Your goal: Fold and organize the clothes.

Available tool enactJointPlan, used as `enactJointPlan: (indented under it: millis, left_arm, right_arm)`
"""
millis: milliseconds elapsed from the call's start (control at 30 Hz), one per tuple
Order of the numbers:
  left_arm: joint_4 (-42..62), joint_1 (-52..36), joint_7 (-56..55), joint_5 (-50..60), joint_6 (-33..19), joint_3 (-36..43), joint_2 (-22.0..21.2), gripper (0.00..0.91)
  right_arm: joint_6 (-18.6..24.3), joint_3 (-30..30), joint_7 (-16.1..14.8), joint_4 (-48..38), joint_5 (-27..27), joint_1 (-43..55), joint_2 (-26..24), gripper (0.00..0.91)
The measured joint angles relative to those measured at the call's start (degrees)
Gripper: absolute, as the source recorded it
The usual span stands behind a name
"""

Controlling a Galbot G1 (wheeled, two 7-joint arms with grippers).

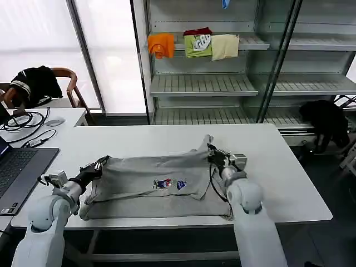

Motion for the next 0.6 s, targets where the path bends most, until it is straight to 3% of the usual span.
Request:
enactJointPlan:
  millis: [267,600]
  left_arm:
    - [-1.77,4.14,2.17,-3.76,-2.34,-1.68,0.64,0.0]
    - [-3.54,8.07,4.42,-6.17,-4.05,-3.88,1.4,0.01]
  right_arm:
    - [-0.54,0.48,0.27,8.89,0.69,-8.94,-1.73,0.0]
    - [-0.84,0.58,0.27,13.22,0.15,-15.91,-2.56,0.0]
